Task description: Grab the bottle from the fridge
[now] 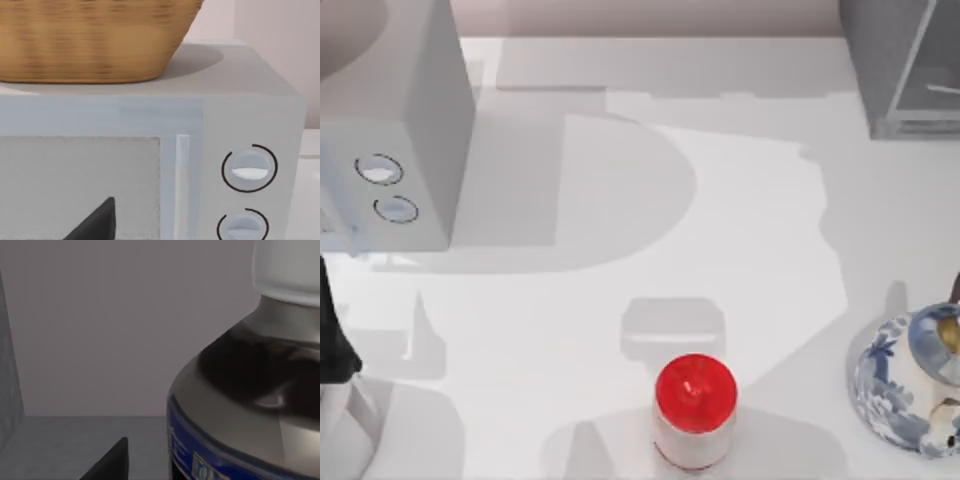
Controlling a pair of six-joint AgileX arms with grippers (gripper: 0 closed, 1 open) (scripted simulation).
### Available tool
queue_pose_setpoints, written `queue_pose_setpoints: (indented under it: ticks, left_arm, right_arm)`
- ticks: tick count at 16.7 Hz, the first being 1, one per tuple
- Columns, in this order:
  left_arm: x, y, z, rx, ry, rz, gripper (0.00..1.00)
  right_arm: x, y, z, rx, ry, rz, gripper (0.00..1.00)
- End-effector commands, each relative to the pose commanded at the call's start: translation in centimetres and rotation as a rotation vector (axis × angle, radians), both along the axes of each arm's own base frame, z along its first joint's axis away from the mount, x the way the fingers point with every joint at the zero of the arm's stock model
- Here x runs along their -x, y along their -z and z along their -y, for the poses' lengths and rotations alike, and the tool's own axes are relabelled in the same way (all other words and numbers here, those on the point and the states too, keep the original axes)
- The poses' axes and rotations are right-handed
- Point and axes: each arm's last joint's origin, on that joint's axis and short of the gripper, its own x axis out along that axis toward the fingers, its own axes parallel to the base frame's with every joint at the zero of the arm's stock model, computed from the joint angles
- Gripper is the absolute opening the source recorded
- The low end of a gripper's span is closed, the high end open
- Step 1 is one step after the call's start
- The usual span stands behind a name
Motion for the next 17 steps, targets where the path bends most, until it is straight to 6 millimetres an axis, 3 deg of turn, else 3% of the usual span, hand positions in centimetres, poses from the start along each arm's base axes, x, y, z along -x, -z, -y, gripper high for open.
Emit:
queue_pose_setpoints:
  ticks: [10,17]
  left_arm:
    - [0.0,0.0,0.0,0.0,0.0,0.0,1.0]
    - [0.0,0.0,0.0,0.0,0.0,0.0,1.0]
  right_arm:
    - [0.0,0.0,0.0,0.0,0.0,0.0,0.02]
    - [0.0,0.0,0.0,0.0,0.0,0.0,0.0]
